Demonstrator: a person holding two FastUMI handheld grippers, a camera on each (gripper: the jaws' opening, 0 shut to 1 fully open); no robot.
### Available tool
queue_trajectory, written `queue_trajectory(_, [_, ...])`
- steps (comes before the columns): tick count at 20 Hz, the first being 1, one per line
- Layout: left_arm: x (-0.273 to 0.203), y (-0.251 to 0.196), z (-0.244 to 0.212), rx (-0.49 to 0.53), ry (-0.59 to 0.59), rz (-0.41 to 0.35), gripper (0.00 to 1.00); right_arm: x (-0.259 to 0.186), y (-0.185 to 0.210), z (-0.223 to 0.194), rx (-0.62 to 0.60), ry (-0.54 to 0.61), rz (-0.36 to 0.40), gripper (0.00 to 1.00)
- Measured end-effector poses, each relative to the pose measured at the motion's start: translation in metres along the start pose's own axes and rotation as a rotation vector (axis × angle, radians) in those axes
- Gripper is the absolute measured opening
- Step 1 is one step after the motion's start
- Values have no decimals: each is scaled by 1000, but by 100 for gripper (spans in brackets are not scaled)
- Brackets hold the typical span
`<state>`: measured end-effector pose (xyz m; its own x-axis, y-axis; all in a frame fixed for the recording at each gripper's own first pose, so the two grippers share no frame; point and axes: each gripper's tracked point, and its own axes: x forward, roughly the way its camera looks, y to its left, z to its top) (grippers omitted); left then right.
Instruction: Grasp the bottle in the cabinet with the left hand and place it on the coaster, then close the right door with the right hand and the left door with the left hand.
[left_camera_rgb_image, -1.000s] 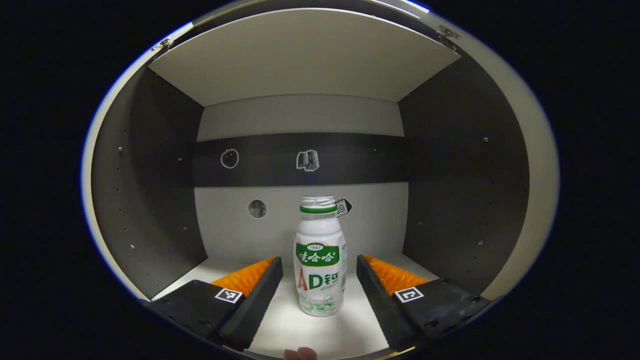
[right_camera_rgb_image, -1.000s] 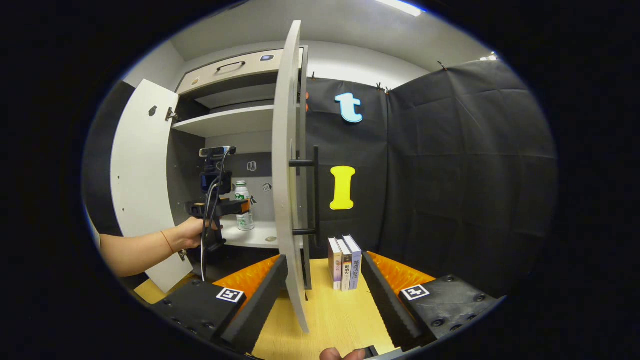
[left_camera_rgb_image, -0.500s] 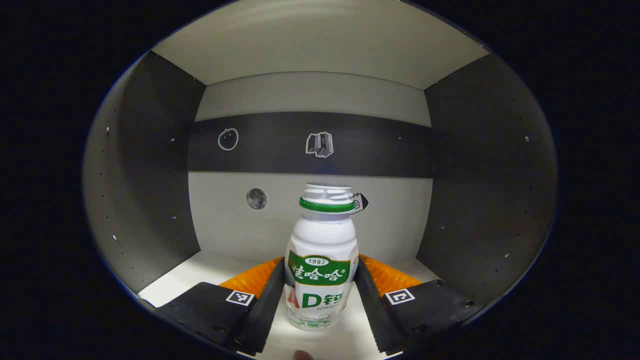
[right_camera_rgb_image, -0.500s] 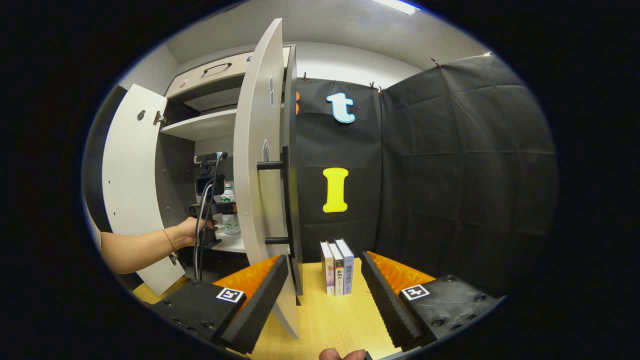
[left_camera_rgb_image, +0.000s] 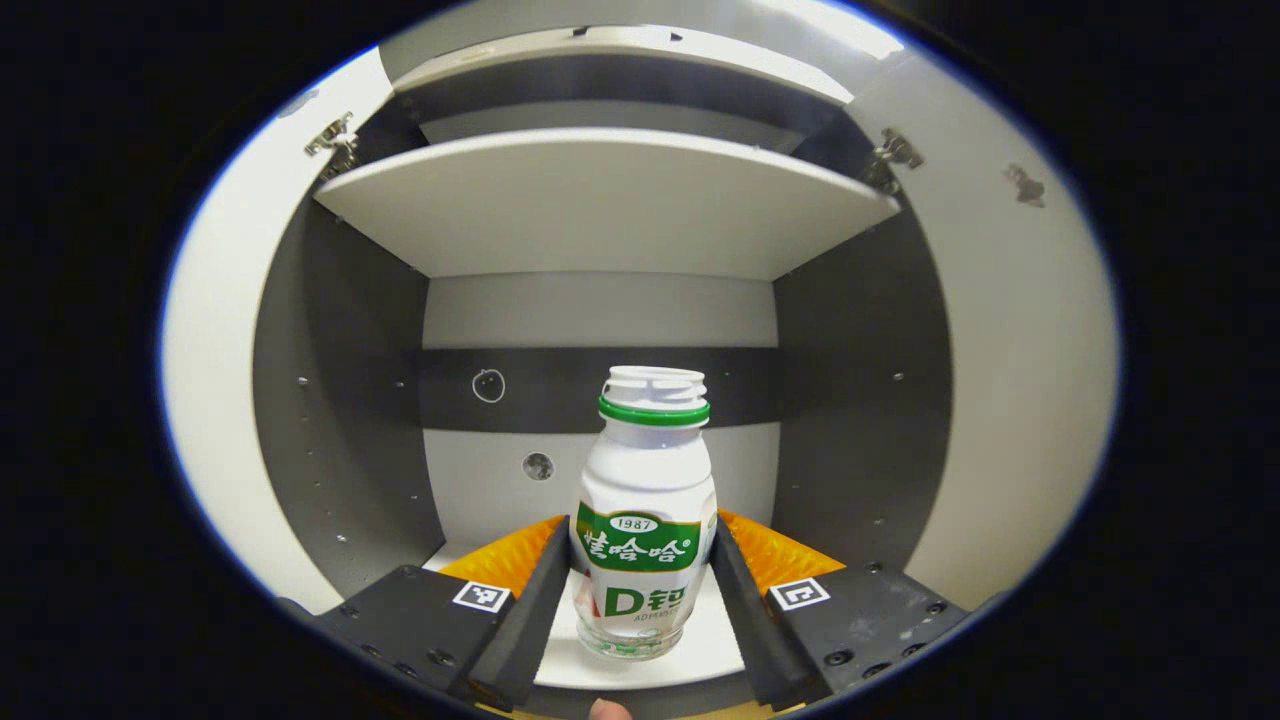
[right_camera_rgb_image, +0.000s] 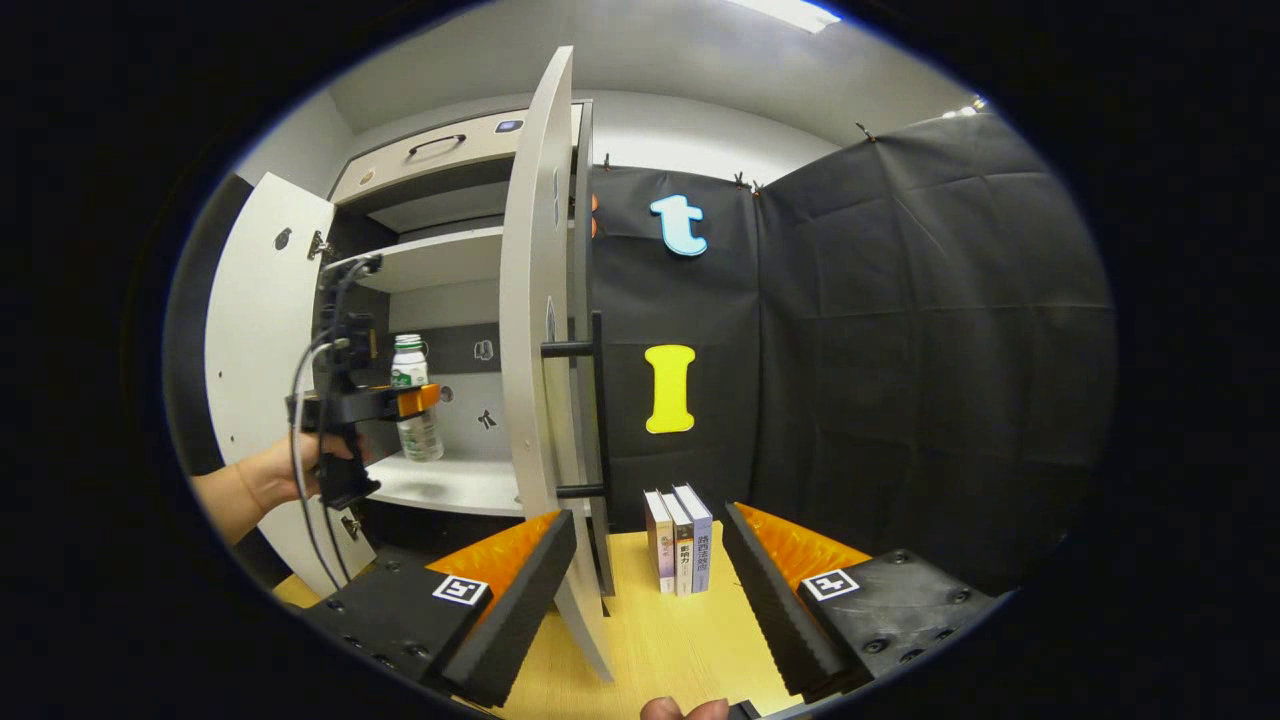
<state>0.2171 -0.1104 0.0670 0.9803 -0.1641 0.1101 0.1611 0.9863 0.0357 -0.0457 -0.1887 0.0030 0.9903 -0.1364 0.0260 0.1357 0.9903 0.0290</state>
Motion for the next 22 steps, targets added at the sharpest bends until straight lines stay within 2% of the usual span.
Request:
queue_trajectory(6, [-109,-9,-22,-20,11,-36,79,-13,15,0,24,-28,26,98])
queue_trajectory(9, [-149,-13,-51,-69,22,-49,80,-13,9,-2,0,-63,-3,98])
queue_trajectory(14, [-202,-13,-128,-101,38,-48,79,-10,12,-6,-47,-85,-5,98])
queue_trajectory(18, [-235,-29,-196,-68,64,-105,79,-1,9,-9,-59,-98,-34,98])
queue_trajectory(22, [-261,-48,-268,-125,144,-159,80,3,8,-10,-81,-107,-40,98])
